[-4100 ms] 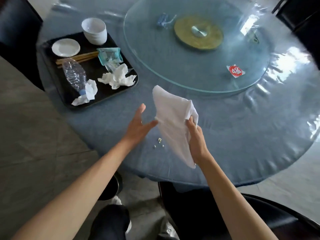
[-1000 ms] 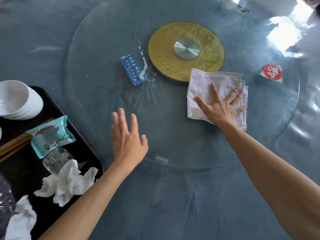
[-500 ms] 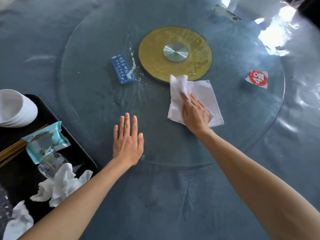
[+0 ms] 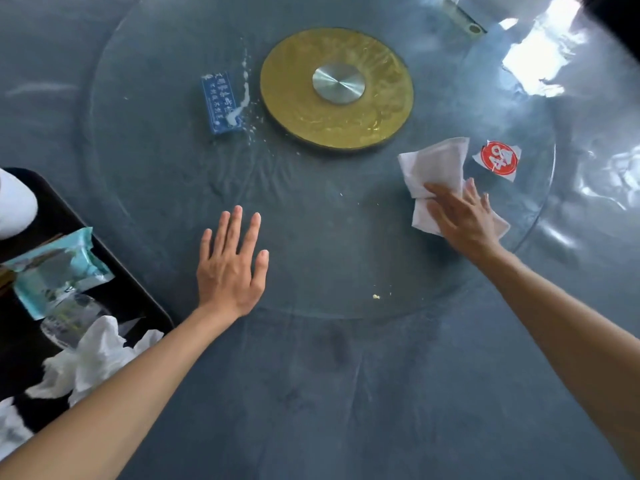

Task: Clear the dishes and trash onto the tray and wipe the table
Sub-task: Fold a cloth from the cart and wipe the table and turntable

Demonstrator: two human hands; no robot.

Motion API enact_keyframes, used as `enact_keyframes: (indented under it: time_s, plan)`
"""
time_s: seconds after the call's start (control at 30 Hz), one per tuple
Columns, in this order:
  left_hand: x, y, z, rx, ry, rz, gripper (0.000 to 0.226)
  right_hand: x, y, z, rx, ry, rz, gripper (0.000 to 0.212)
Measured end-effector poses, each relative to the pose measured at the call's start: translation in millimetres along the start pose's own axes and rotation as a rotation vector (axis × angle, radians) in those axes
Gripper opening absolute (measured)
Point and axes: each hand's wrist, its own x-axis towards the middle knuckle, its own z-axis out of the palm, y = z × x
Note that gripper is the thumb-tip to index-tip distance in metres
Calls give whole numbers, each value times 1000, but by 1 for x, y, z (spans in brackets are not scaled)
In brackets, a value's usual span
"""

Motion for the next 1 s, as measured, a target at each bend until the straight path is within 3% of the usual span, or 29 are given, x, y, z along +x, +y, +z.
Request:
enact_keyframes:
  time_s: [0.13,0.27,0.33,0.4,0.5,0.6,0.8,0.93,1.0]
  plan:
    - [3,-6,-1,7,6,4,65,-45,-57,28,43,37,-75,42]
    - [5,-13,-4,21,-7,20,66,-123,-102,42,152,-31,-430,30]
    - [6,-16,-6,25,-13,29,66,-156,-116,43,197,-153,-657,50]
    - [6,-17,-8,28,-21,40,66,-168,-122,36,267,-201,-739,64]
    - [5,-17,-8,30,-8,44,66,-130,-115,14,398,22,-546,64]
    - [4,-15,-6,45,-1,46,65,-41,-98,-8,295,204,-360,45]
    - [2,-9,0,51,26,58,65,65,-96,23,-21,36,-135,43]
    - [-1,-5,4,47,57,47,66,62,-119,33,-32,-4,-225,50]
    - [0,-5,4,53,54,52,66,42,-139,37,-18,-42,-370,51]
